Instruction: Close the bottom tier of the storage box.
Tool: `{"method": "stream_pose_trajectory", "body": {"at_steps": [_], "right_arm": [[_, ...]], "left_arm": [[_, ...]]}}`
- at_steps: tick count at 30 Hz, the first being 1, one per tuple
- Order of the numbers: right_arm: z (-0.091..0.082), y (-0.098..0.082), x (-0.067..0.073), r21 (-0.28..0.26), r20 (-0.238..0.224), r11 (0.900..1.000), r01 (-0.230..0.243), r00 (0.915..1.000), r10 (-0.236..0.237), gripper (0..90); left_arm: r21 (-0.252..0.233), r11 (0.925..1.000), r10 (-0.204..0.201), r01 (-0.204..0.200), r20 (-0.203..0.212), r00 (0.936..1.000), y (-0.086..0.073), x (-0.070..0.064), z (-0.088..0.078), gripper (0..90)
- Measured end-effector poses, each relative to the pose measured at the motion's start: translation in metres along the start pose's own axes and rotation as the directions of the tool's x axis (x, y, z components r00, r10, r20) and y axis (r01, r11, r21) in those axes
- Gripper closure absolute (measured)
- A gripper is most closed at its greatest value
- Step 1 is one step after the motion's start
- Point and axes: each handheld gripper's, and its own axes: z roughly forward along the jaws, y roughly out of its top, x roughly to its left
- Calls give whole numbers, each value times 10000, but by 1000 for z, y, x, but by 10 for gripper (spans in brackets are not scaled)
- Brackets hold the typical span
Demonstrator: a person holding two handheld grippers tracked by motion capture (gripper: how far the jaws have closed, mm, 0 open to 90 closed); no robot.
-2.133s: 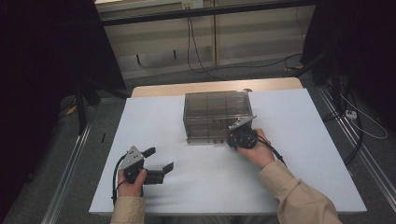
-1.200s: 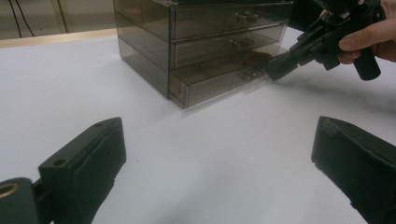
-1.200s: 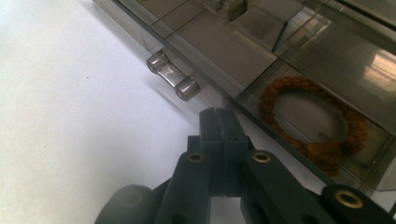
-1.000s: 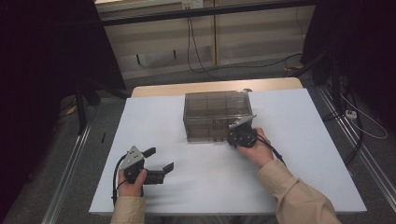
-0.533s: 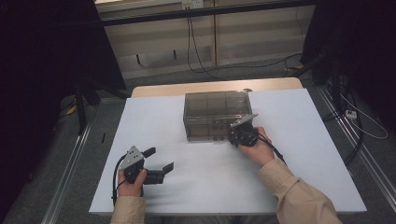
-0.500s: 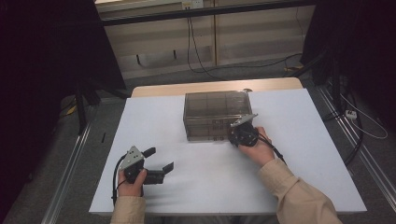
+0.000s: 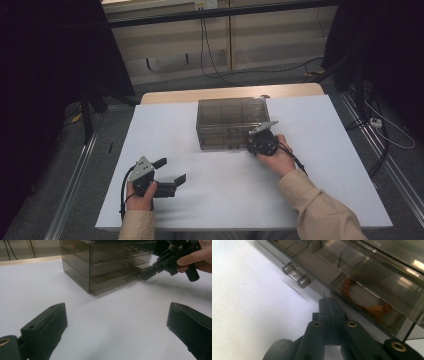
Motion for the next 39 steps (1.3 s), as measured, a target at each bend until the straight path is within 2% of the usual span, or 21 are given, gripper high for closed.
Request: {"method": "stream_pose_trajectory", "body": {"at_steps": [29, 36, 39], "right_arm": [[2, 0, -4, -42, 155, 10000, 52, 9999, -52, 900], [3, -1, -7, 13, 321, 10000, 87, 9994, -88, 900], [4, -1, -8, 5, 309, 10000, -19, 9995, 18, 900]], "left_arm": [[7, 10000, -43, 43, -14, 10000, 0, 2, 1, 31], [29, 10000, -57, 57, 10, 10000, 0, 2, 3, 31], [19, 10000, -76, 76, 2, 10000, 0, 3, 2, 31]]}}
